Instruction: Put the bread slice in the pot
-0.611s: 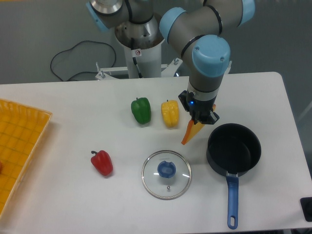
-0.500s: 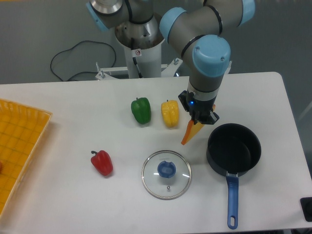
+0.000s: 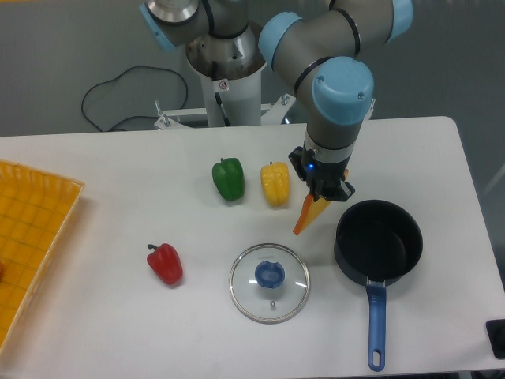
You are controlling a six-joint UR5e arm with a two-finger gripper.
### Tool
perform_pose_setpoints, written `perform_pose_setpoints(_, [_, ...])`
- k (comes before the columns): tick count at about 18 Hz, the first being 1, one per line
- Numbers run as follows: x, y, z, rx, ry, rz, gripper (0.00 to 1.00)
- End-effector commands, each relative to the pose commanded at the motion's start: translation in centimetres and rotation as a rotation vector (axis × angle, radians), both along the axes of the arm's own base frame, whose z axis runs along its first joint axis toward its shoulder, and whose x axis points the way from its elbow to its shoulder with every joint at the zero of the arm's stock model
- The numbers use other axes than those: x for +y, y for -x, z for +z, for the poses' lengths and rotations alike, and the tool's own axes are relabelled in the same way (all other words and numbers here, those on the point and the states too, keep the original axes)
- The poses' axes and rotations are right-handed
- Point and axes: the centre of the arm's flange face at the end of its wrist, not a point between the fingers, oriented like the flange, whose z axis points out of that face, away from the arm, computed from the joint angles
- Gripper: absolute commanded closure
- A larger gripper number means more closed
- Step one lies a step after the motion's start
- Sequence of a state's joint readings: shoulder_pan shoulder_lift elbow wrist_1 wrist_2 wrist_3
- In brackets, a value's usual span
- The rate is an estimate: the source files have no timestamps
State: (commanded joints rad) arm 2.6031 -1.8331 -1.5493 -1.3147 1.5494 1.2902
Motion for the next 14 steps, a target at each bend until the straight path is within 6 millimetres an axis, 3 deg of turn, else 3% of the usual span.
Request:
perform_pose_setpoints(8, [-0.1,1.0,0.9,0.029,-0.061,0.071,0.87])
perform_pose_setpoints(14, [-1.6,3.7,1.9,0.086,-0.093,0.114,0.87])
